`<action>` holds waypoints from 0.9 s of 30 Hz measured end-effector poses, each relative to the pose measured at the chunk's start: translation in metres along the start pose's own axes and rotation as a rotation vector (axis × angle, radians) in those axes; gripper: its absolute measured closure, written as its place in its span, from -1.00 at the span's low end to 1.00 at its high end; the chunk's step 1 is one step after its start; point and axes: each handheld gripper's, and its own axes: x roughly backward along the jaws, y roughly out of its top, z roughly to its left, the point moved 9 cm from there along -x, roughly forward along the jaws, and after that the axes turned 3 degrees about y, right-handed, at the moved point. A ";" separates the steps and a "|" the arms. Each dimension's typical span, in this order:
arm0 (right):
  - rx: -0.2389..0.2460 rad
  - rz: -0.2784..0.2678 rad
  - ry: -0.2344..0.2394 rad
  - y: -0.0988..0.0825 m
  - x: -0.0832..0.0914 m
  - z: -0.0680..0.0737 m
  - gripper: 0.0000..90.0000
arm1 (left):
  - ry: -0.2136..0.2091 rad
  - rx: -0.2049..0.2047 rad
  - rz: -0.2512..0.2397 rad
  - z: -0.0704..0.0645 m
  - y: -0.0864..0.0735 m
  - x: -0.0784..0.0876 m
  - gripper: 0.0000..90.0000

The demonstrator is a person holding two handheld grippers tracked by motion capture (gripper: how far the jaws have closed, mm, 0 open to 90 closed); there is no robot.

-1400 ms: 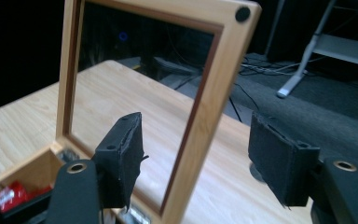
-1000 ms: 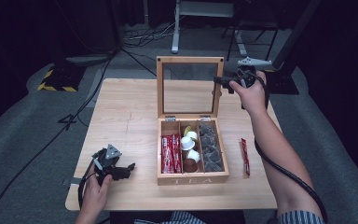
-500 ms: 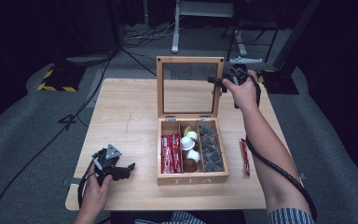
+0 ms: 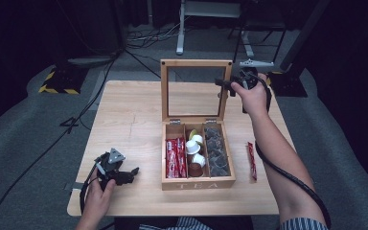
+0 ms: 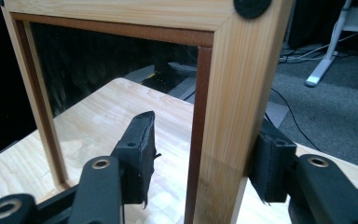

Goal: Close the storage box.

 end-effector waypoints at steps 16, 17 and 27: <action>0.085 -0.023 0.054 0.003 0.049 0.033 0.20 | 0.020 0.007 0.008 0.001 0.001 -0.003 -0.78; 0.083 -0.023 0.057 0.003 0.053 0.035 0.20 | 0.022 0.011 0.007 0.001 0.001 -0.003 -0.79; 0.093 0.023 0.077 -0.007 0.074 0.053 0.19 | 0.027 0.019 0.013 0.000 0.002 -0.004 -0.83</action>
